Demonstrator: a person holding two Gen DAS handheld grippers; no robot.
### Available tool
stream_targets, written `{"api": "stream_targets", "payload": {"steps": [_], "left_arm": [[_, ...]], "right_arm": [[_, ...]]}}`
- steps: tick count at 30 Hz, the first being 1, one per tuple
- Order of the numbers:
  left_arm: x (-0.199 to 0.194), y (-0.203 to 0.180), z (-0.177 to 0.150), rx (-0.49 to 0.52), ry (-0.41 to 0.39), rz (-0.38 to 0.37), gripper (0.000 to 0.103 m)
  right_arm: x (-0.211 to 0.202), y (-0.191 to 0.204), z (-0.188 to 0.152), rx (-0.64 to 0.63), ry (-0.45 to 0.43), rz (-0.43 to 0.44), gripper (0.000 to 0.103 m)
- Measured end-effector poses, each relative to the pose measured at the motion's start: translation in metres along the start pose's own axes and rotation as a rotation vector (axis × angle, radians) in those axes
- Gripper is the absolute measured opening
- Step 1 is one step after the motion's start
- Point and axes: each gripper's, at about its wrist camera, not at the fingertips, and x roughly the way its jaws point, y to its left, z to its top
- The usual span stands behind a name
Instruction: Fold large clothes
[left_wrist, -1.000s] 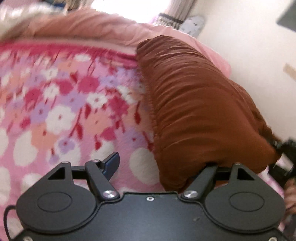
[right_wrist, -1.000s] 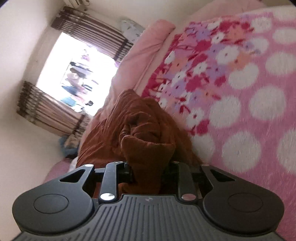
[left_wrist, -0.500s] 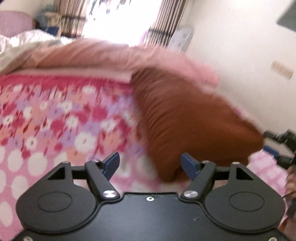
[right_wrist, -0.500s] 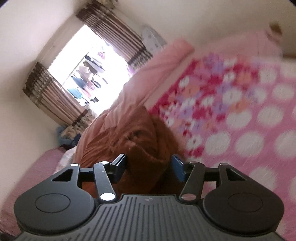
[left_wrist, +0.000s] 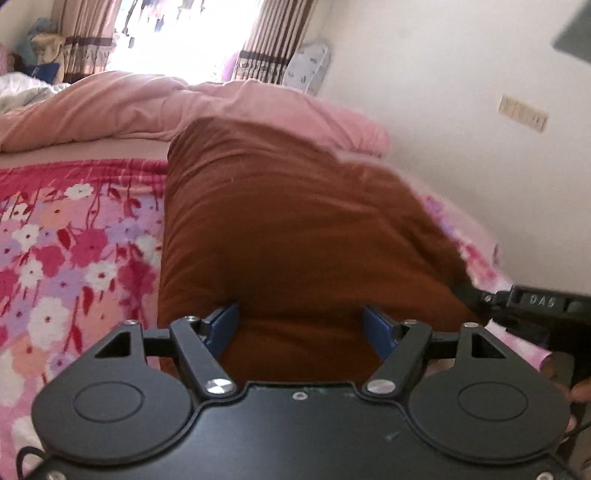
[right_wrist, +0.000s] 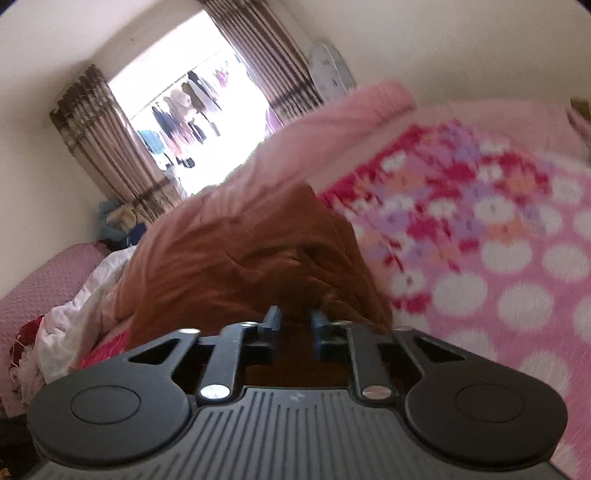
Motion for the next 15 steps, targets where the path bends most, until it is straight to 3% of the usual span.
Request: {"api": "stream_targets", "payload": {"steps": [5,8,10,15], "left_arm": [[-0.008,0.0,-0.001,0.041,0.01,0.013,0.075],[-0.023,0.005,0.021,-0.003,-0.014,-0.042,0.075],[-0.026,0.007,0.045,-0.013,-0.054,-0.062,0.075],[0.005,0.009,0.103,-0.009,-0.063,-0.067,0.075]], "right_arm": [[0.0,-0.005,-0.01,0.004,0.024,0.029,0.011],[-0.012,0.004,0.006,-0.01,0.041,0.069,0.028],[-0.019,0.011,0.024,-0.014,0.0,0.109,0.048],[0.004,0.042,0.072,-0.109,-0.061,0.086,0.052]]}}
